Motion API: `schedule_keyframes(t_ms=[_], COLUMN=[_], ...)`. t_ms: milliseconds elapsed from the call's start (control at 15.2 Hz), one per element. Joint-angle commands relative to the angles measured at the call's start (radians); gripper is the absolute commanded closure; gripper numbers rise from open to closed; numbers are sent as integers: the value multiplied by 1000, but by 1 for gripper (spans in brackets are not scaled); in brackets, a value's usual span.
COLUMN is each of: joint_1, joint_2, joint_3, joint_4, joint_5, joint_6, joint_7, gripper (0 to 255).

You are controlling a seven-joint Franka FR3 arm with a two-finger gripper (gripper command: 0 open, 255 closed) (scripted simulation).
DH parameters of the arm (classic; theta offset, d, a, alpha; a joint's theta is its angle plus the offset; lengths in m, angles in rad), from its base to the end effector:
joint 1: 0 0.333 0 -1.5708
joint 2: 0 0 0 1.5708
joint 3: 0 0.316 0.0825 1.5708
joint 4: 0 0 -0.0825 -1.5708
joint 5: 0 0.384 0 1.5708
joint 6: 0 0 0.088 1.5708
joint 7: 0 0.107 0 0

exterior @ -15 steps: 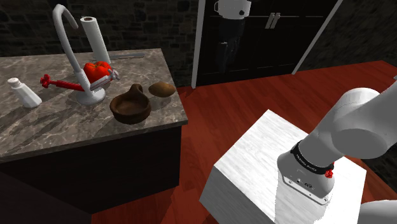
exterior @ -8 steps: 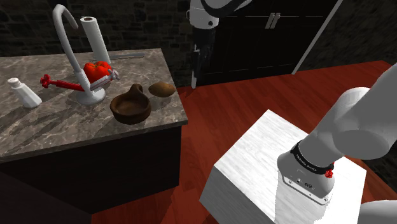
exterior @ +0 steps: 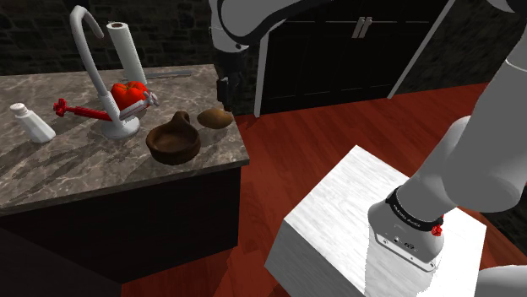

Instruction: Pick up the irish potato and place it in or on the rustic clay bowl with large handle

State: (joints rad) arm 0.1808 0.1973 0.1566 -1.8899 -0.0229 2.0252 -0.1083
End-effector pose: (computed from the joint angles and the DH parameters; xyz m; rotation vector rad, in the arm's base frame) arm 0.5665 0.1933 0.3979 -3.0561 -0.7064 0.0945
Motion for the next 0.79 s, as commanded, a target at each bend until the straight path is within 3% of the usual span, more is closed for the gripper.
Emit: schedule_keyframes(t_ms=[0, 330, 726], joint_1=[14, 56, 57], joint_2=[69, 237, 267], joint_3=[7, 17, 14], joint_4=[70, 255, 217], joint_5=[-19, -64, -71], joint_6=[8, 9, 77], joint_7=[1, 3, 8], gripper=[0, 0, 0])
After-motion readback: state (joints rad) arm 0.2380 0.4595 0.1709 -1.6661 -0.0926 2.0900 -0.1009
